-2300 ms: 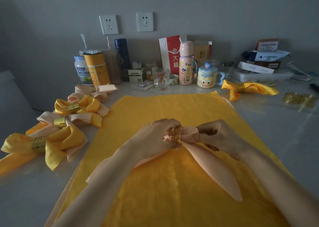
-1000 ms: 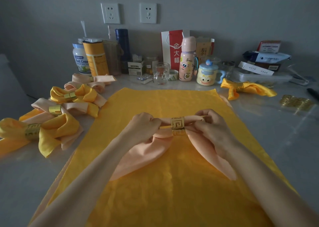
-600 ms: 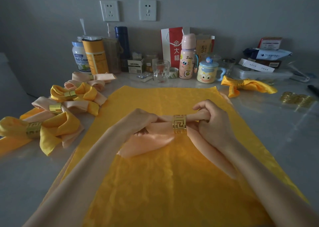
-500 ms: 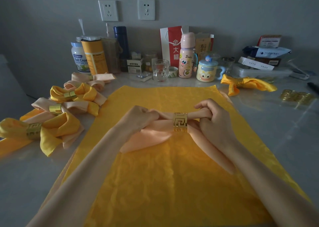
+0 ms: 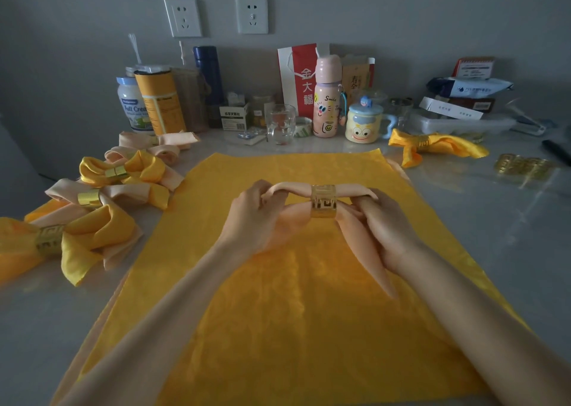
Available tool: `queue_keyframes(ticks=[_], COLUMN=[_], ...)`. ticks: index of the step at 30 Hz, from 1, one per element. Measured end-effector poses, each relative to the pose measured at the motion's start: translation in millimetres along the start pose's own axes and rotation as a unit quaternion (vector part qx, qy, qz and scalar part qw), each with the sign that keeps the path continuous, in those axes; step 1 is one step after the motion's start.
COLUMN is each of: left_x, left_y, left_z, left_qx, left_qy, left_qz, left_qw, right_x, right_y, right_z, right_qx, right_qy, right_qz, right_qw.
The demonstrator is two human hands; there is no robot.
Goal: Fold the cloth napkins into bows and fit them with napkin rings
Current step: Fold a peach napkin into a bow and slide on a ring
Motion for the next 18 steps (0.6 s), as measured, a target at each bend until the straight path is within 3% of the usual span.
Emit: queue_keyframes(ticks=[3,5,8,10,12,14,18], left_x=[-0.9,-4.4,-6.1,-5.8,-4.6,-0.2,8.7], left_y=[2.3,1.7,1.1,2.5,3.1,2.0,-2.1], left_z=[-4.9,-6.1,-6.6,-5.9,1.6,13.4,20.5], left_qx=[-0.035,-0.102,-0.243,-0.291,-0.293,-0.255,-0.290], left_qy=[0.018,0.075,0.181,0.235,0.266,0.254,0.225], left_qz=[0.037,0.068,0.136,0.179,0.198,0.192,0.092], left_qw=[0.999,0.990,0.943,0.910,0.897,0.913,0.926], right_x=[-2.0,-6.4,-12.0,-12.4,-12.5,-12.5,-14.3], right_y=[-3.9,-9.1,-11.2,-8.9,-6.6,-5.6,-8.6], right_z=[1.7,2.8,3.1,0.1,-4.6,-7.1,-9.6], right_qx=[-0.095,-0.150,-0.236,-0.257,-0.239,-0.191,0.048], right_qy=[0.132,0.202,0.286,0.303,0.306,0.321,0.237], right_qz=[0.000,0.008,0.005,-0.006,-0.022,-0.009,0.042], right_qw=[0.987,0.968,0.929,0.918,0.921,0.928,0.970])
Point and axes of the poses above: each hand's wrist, its own y-axis away from the middle knuckle, its own x-axis out of the palm, z = x × y, the point moved 1 cm from there along -y, towards the middle knuckle, and after that the axes turned 7 degrees about -x, right-handed, at the moved point
